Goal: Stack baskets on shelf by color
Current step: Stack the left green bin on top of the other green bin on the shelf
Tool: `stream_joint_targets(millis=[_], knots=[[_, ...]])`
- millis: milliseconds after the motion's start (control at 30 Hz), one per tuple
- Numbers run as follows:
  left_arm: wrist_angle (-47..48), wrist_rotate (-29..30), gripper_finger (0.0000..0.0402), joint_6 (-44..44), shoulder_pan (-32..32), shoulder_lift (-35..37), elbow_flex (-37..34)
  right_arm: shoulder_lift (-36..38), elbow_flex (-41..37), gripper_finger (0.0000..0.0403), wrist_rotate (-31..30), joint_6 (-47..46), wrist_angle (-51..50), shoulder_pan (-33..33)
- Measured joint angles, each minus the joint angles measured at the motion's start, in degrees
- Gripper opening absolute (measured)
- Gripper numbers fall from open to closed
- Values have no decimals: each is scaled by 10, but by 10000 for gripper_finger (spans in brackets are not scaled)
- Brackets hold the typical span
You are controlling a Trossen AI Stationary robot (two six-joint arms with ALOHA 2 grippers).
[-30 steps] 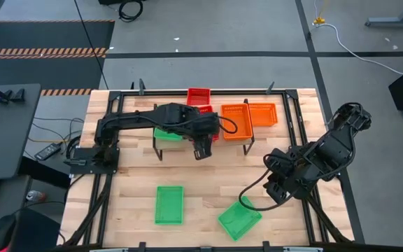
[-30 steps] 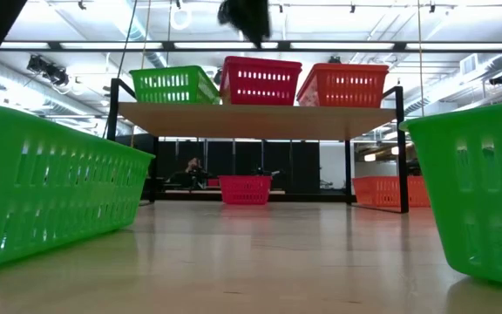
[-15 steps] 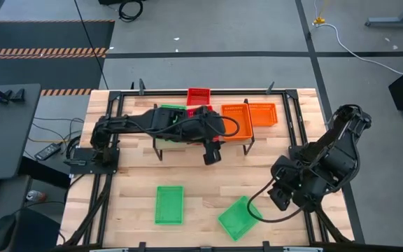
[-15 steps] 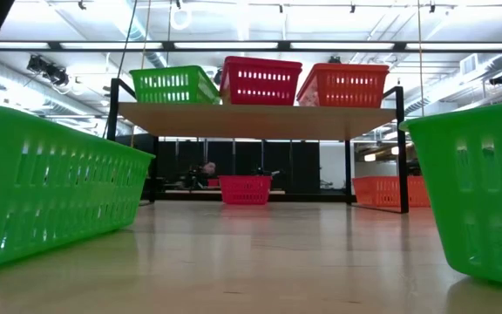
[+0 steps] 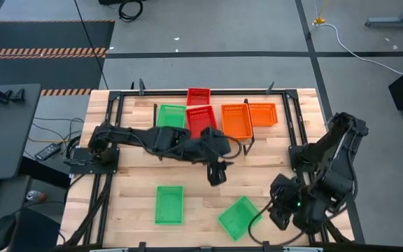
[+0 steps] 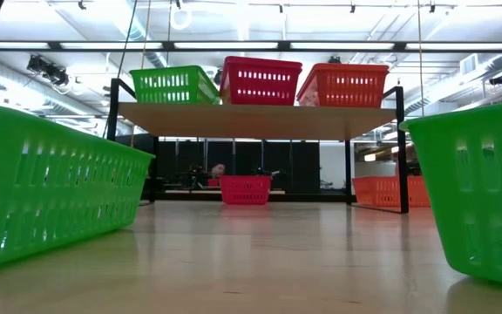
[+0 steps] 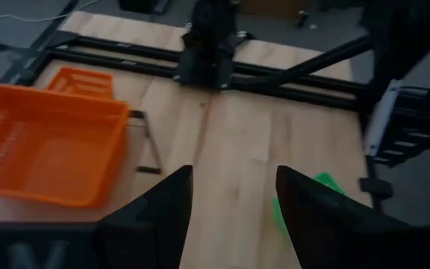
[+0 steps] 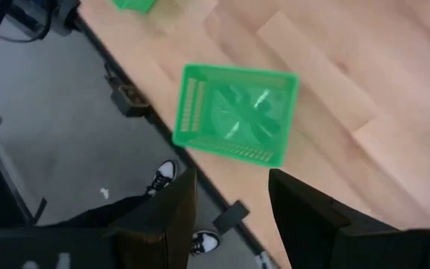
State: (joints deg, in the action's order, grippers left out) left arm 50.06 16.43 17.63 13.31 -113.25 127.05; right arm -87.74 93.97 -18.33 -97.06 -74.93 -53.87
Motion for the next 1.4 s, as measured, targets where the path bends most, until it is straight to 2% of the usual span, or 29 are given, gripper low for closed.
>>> stream_joint_targets(millis=[267,467,667,1000,1267,1400], knots=[[-121,-33,200,54,38,0,-76,-42,0,174,15,-34,73,-26],[-137,-43,201,93,66,-1,-111,-65,1,174,6,-64,108,-39],[-135,-43,201,112,96,0,-113,-90,2,174,10,-64,147,-37],[-72,-108,197,176,146,2,-113,-105,2,174,27,-69,170,-35],[38,-107,192,276,206,2,-113,-107,-10,174,29,-64,164,-35],[91,-83,192,350,238,2,-113,-107,-27,174,29,-37,163,-37]])
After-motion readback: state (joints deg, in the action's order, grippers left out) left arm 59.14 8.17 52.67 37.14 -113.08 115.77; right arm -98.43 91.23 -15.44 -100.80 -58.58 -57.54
